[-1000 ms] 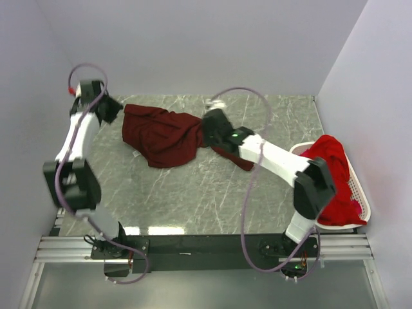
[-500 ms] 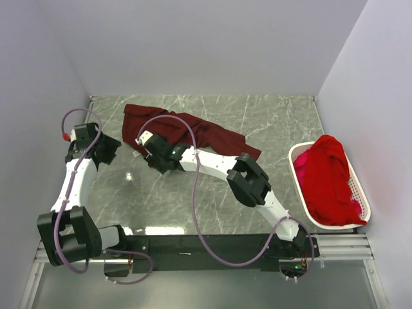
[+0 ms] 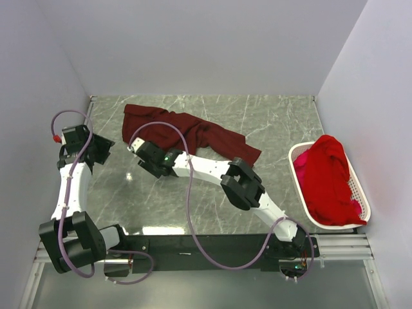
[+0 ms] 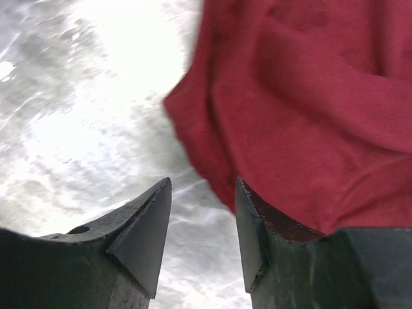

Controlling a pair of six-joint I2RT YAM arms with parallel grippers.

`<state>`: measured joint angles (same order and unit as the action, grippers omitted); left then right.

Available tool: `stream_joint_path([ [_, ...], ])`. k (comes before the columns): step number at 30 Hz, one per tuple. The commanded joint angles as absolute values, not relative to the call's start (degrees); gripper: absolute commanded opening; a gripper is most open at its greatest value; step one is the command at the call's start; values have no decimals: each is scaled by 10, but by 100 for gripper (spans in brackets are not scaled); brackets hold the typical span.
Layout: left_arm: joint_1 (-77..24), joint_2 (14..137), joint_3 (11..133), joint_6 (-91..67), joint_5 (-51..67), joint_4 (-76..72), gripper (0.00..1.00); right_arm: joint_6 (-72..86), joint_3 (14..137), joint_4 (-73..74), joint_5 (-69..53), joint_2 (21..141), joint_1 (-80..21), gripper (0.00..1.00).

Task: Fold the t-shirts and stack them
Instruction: Flatten the tshirt out

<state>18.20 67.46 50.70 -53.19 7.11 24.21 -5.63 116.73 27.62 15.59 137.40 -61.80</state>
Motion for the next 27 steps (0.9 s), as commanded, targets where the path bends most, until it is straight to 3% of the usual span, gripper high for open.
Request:
stream_joint_path([
  [1, 186, 671, 501, -517, 87, 217, 53, -55, 1201, 289, 163, 1390, -624, 50],
  [6, 186, 667, 495, -515, 98, 212, 52, -54, 1234, 300, 168, 1424, -618, 49],
  [9, 188, 660, 490, -511, 102, 210, 52, -58, 1246, 300, 170, 1437, -614, 43],
  [10, 187, 658, 488, -510, 102, 212, 52, -60, 1247, 298, 178, 1442, -615, 36],
  [13, 189, 651, 480, -507, 106, 210, 52, -59, 1244, 290, 205, 1436, -614, 33],
  [21, 189, 642, 456, -504, 118, 197, 51, -61, 1208, 254, 229, 1394, -613, 46],
  [24, 188, 642, 455, -503, 120, 195, 51, -62, 1237, 278, 215, 1417, -612, 47],
  [27, 189, 641, 455, -501, 120, 197, 51, -58, 1247, 287, 190, 1431, -611, 34],
])
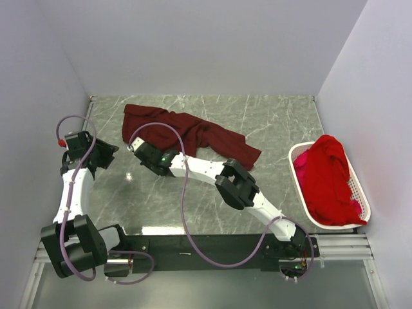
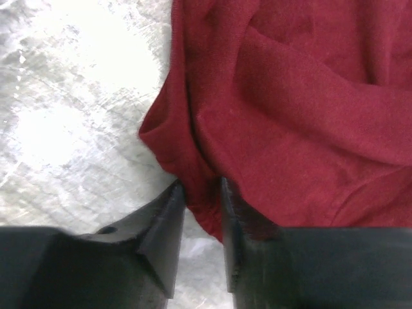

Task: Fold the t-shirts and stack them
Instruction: Flatten the tshirt out

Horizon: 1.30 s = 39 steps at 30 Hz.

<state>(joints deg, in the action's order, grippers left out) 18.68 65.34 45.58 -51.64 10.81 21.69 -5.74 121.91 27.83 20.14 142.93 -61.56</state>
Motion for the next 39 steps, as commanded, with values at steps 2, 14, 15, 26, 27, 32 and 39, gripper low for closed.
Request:
stream_joint_path([
  [2, 189, 635, 456, -501, 127, 199, 49, -56, 1252, 293, 188, 1430, -610, 8],
  [14, 171, 528, 396, -521, 218, 125, 42, -24, 1435, 313, 180, 1225, -553, 0],
  [15, 151, 523, 383, -526, 219, 99, 43, -30, 1424, 287, 188, 1200, -553, 0],
  [26, -134, 658, 336, -601, 129, -116, 68, -133, 1425, 243, 315, 1054, -581, 0],
  [27, -171, 675, 343, -599, 128, -131, 69, -144, 1424, 230, 326, 1047, -589, 0],
  [32, -235, 768, 393, -607, 87, -190, 72, -227, 1396, 180, 387, 1022, -637, 0],
  [39, -239, 804, 482, -613, 69, -234, 62, -338, 1388, 88, 461, 1007, -728, 0],
])
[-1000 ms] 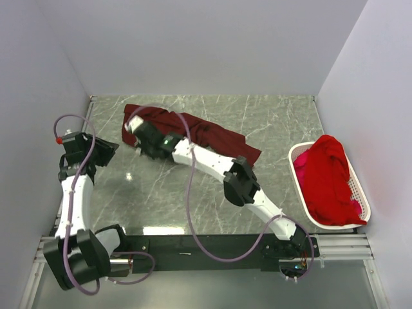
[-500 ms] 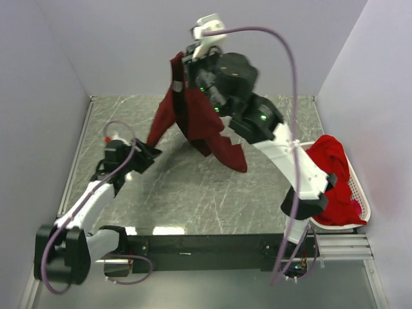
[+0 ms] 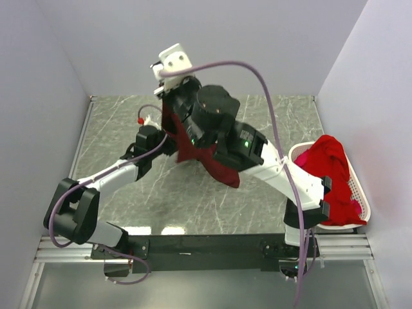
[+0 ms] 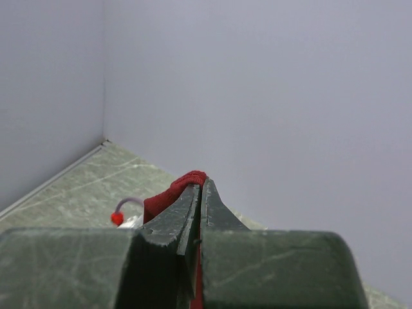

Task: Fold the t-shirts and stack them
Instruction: Flatten the tshirt out

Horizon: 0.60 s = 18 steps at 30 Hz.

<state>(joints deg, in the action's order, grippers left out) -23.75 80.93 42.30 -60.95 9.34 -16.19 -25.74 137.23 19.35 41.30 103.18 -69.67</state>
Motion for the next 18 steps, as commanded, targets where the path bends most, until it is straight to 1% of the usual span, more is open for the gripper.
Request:
stream_joint_path([
  [1, -239, 805, 494, -613, 65, -230, 57, -353, 1392, 77, 474, 1009, -740, 0],
  [2, -240, 804, 504, -611, 61, -220, 47, -386, 1391, 63, 483, 1012, -759, 0],
  [3, -240, 797, 518, -608, 52, -215, 40, -402, 1391, 32, 489, 1018, -769, 0],
  [4, -241, 792, 521, -605, 45, -210, 22, -429, 1391, 19, 499, 1022, -775, 0],
  [6, -241, 769, 526, -604, 35, -199, 1, -448, 1392, 1, 504, 1031, -790, 0],
  [9, -240, 738, 540, -575, 2, -168, 1, -474, 1399, -36, 513, 1041, -804, 0],
  [11, -236, 700, 547, -549, -47, -143, 0, -490, 1404, -50, 519, 1047, -813, 0],
  [14, -230, 666, 585, -520, -67, -110, 1, -516, 1412, -79, 519, 1056, -834, 0],
  [17, -227, 675, 666, -491, -61, -68, 1, -557, 1414, -126, 520, 1065, -852, 0],
  [18, -226, 694, 718, -486, -51, -55, 1, -568, 1413, -155, 529, 1066, -853, 0],
])
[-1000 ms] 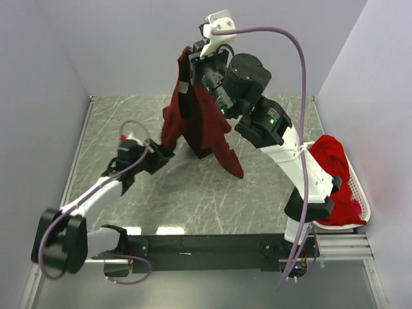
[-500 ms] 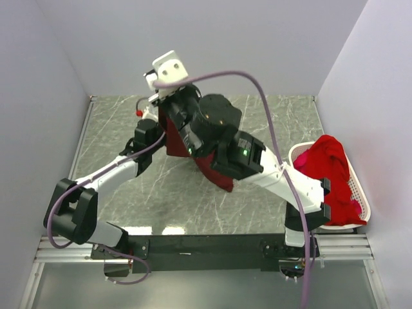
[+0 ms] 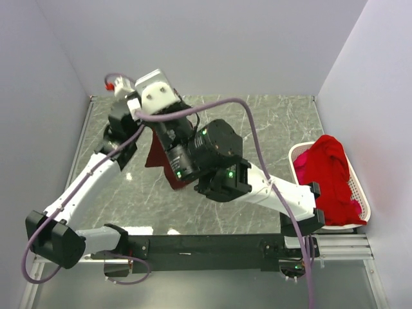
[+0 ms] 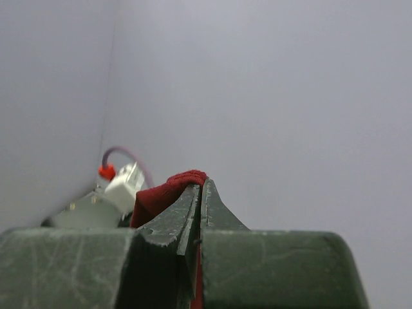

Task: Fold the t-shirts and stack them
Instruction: Flatten the tshirt out

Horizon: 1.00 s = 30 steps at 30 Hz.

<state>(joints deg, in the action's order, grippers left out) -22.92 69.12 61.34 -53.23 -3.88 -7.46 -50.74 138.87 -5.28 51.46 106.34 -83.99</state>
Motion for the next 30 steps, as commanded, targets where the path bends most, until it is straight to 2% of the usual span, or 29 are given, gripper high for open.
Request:
stream_joint_path([
  [1, -227, 707, 743, -478, -43, -42, 0, -569, 1412, -159, 533, 1067, -841, 0],
  [3, -227, 746, 805, -475, -34, -6, 0, -535, 1411, -118, 543, 1060, -812, 0],
  [7, -226, 787, 848, -471, -41, 25, 0, -348, 1365, 25, 559, 1050, -657, 0],
  [8, -226, 796, 857, -467, -47, 49, 1, -310, 1357, 101, 554, 1056, -585, 0],
  [12, -218, 865, 905, -448, -69, 109, 3, -78, 1325, 310, 496, 1073, -440, 0],
  [13, -214, 881, 910, -438, -49, 111, 7, 17, 1286, 343, 472, 1071, -411, 0],
  [15, -209, 948, 939, -427, -39, 128, 7, 79, 1208, 362, 402, 1043, -350, 0],
  [16, -208, 972, 950, -412, -27, 132, 12, 113, 1119, 350, 388, 1030, -336, 0],
  [18, -208, 1041, 983, -404, 3, 143, 14, 140, 1052, 334, 344, 1011, -301, 0],
  [19, -207, 1054, 985, -409, 8, 135, 24, 165, 1015, 337, 338, 1012, -290, 0],
  [22, -204, 1062, 958, -425, 6, 122, 41, 210, 960, 351, 292, 1025, -246, 11],
  [25, -201, 1024, 918, -466, -82, 172, 46, 241, 915, 343, 259, 1027, -214, 35],
  [26, -200, 1008, 878, -483, -109, 188, 46, 246, 907, 341, 251, 1026, -208, 47],
  [28, -196, 956, 819, -532, -145, 214, 41, 254, 896, 343, 251, 1024, -199, 55],
  [29, -196, 936, 743, -546, -149, 213, 40, 255, 894, 350, 257, 1023, -198, 63],
  [30, -196, 897, 704, -561, -154, 211, 40, 256, 896, 354, 265, 1023, -196, 64],
])
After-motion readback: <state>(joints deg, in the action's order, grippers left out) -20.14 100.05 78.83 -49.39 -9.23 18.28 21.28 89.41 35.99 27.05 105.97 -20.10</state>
